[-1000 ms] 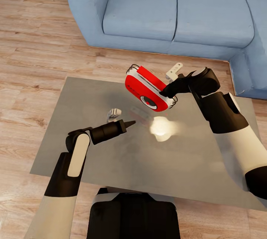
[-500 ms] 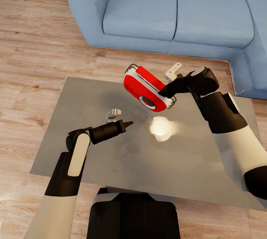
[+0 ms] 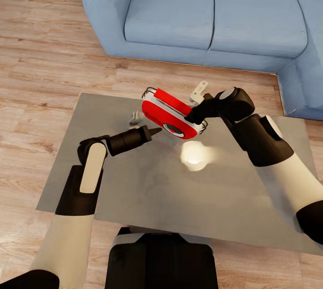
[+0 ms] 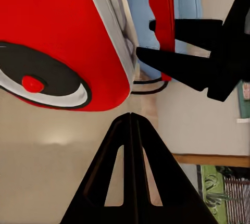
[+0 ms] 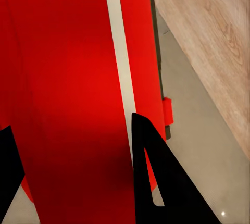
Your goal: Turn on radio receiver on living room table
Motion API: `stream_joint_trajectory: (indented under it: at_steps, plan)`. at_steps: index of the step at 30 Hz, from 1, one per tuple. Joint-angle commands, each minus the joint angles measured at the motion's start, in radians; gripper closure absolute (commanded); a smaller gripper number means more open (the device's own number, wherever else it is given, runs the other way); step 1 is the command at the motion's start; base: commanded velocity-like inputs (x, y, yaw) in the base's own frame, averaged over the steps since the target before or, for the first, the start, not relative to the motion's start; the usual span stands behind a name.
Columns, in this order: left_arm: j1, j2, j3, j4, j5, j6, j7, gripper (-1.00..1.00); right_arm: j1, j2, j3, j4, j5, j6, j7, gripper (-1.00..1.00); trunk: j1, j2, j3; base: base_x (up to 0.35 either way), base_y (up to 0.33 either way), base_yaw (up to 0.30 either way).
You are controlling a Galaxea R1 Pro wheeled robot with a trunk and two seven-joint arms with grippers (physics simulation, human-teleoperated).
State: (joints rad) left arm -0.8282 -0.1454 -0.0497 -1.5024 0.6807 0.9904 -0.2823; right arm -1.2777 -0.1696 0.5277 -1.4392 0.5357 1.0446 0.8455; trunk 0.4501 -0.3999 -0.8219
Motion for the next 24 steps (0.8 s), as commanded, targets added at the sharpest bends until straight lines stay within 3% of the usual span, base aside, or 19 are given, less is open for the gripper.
stream_joint_trajectory:
  at_steps: [1, 3, 6, 9, 17, 24]
  plan:
    - [-0.002, 0.0, 0.001, 0.0, 0.001, 0.0, 0.0, 1.0, 0.0, 0.0, 0.0, -0.003, -0.007, 0.003, 0.006, 1.0, 0.0, 0.0, 0.0, 0.0, 0.0, 0.0]
    - [-0.004, 0.004, 0.012, 0.001, 0.003, 0.001, 0.0, 1.0, 0.0, -0.002, 0.002, -0.006, -0.007, 0.003, 0.007, 1.0, 0.0, 0.0, 0.0, 0.0, 0.0, 0.0]
    - [-0.006, 0.02, 0.066, 0.0, 0.003, 0.009, 0.001, 1.0, 0.0, -0.004, 0.002, -0.007, -0.007, 0.003, 0.007, 1.0, 0.0, 0.0, 0.0, 0.0, 0.0, 0.0]
    - [-0.006, 0.04, 0.095, -0.001, 0.002, 0.03, 0.0, 1.0, 0.0, -0.022, 0.002, -0.008, -0.007, 0.003, 0.007, 1.0, 0.0, 0.0, 0.0, 0.0, 0.0, 0.0]
    - [-0.006, 0.112, 0.106, -0.001, -0.002, 0.043, 0.002, 1.0, 0.0, -0.044, 0.0, -0.009, -0.006, 0.003, 0.007, 1.0, 0.0, 0.0, 0.0, 0.0, 0.0, 0.0]
    - [-0.006, 0.12, 0.106, 0.012, 0.003, 0.038, 0.006, 1.0, 0.0, -0.045, 0.002, -0.01, -0.006, 0.003, 0.007, 1.0, 0.0, 0.0, 0.0, 0.0, 0.0, 0.0]
